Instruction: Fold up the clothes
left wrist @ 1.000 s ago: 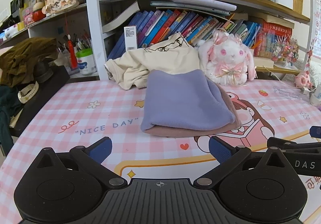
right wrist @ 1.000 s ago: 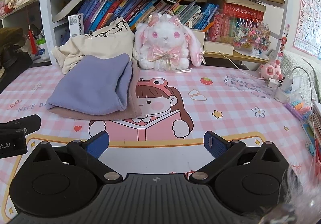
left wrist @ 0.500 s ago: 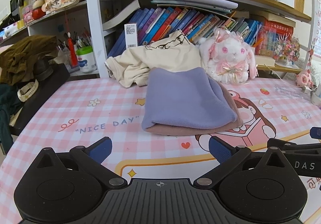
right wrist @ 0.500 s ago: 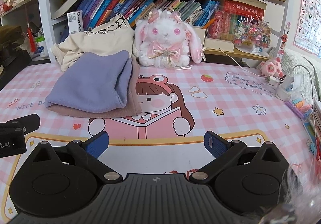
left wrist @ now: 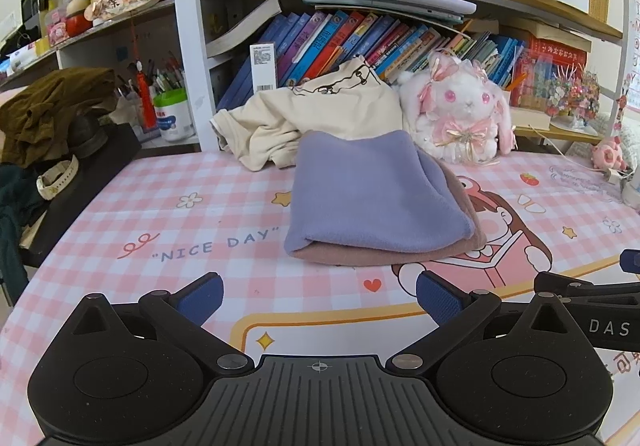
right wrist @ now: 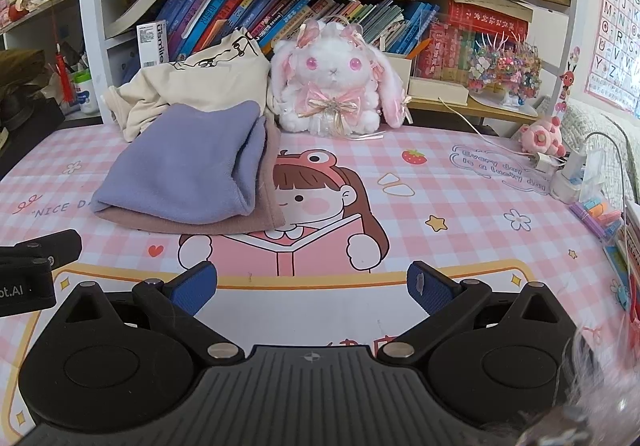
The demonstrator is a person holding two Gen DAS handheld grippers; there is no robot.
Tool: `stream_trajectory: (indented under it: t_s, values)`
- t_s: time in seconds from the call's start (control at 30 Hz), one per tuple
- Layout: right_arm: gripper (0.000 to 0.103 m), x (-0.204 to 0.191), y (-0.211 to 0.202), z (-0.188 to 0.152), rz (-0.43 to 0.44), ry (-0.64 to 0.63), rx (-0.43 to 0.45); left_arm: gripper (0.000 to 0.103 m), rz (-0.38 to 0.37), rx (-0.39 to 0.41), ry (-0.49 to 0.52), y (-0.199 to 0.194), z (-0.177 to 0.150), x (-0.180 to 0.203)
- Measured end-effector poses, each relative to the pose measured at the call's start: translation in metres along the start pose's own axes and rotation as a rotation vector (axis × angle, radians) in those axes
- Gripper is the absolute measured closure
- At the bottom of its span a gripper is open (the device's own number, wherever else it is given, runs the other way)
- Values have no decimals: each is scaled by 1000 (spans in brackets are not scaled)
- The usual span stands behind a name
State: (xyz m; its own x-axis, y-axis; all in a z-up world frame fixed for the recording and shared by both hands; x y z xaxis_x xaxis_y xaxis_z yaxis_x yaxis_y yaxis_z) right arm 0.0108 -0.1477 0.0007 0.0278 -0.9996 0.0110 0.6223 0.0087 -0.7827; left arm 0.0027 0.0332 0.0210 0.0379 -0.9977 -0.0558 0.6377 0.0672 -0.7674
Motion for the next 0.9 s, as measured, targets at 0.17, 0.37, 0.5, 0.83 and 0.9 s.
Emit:
stream_trajectory:
  t_s: [0.17,0.37,0.5,0.83,0.9]
  values:
    - [0,0,0,0,1,1,-1,0,1,2,-2,-1,-1,-1]
    - [0,-1,0,0,0,-2,0,0,-3,7,2,-2,-2,-3]
    - [0,-1,0,0,0,-2,-1,0,-1,8,7,-2,-2,-3]
    - [0,-2,0,0,0,-4,-2,0,1,7,11,-3,-1,-3]
    - [0,-2,0,1,0,-4,-2,0,1,7,12,-3,-1,-3]
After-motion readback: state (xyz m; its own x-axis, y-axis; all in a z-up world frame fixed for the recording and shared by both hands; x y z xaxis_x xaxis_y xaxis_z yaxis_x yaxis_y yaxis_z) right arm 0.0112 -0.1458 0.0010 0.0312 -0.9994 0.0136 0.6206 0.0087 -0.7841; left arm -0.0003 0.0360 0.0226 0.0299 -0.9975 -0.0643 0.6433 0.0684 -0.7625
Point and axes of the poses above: each gripper's, at about its wrist camera, not at the fingertips, and y roughly the way its jaws point, x to its right, z to its top, the point moved 1 cm from there along y, roughly the way its jaws point, and after that the axes turned 13 degrees about -x, right-handed, at the moved point
